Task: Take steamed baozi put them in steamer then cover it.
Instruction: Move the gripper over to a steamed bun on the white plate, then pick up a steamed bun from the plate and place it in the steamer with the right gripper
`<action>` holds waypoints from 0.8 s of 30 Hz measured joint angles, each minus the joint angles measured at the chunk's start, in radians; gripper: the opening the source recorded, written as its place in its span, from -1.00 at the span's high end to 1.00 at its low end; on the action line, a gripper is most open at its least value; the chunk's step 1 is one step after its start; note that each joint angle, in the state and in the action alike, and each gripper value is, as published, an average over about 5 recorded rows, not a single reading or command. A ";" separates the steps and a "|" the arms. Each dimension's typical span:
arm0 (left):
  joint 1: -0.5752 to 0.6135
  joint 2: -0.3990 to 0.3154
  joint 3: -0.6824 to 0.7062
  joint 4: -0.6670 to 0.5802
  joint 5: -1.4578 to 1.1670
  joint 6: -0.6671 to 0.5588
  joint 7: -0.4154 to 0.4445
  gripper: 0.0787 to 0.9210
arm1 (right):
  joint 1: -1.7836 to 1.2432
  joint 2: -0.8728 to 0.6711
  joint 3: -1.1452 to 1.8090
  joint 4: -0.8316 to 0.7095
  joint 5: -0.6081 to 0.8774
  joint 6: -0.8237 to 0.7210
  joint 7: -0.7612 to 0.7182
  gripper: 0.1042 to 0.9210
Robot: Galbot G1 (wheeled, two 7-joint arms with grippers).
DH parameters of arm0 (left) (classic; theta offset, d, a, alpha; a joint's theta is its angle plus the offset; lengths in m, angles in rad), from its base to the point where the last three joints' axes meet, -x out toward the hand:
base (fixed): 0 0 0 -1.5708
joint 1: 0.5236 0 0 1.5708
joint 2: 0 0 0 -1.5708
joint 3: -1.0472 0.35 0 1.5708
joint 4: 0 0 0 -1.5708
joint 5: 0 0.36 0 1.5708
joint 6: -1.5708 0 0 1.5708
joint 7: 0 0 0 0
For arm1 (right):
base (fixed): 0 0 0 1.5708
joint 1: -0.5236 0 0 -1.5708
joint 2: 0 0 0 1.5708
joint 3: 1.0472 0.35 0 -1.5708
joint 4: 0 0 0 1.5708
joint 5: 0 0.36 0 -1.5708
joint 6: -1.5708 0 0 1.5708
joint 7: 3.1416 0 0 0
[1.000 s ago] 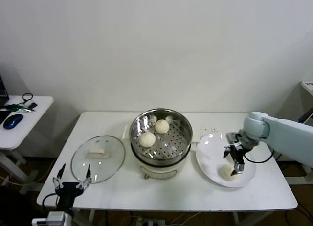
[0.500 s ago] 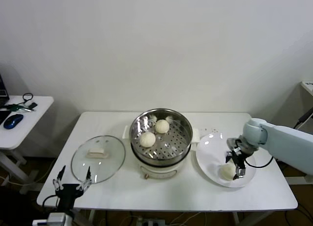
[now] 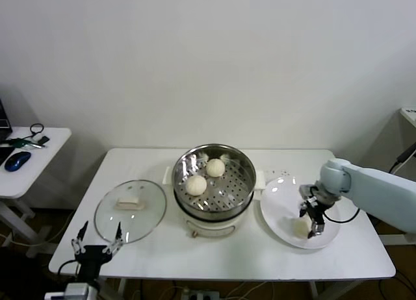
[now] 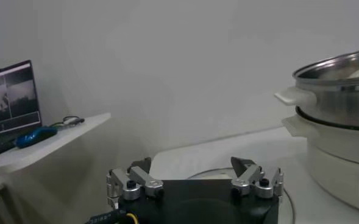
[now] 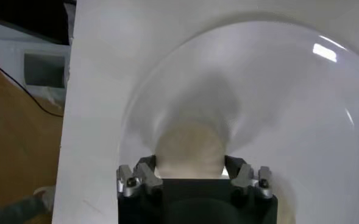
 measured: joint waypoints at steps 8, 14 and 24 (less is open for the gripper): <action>0.000 -0.001 0.000 -0.001 0.002 0.002 0.000 -0.77 | 0.018 0.000 -0.001 0.001 -0.008 0.026 -0.008 -0.39; 0.003 0.001 0.001 -0.002 0.002 0.002 0.000 -0.77 | 0.097 0.019 -0.036 0.010 -0.041 0.100 -0.034 -0.37; 0.013 0.008 0.001 -0.013 0.004 0.003 -0.002 -0.77 | 0.336 0.106 -0.112 0.008 -0.121 0.325 -0.095 -0.38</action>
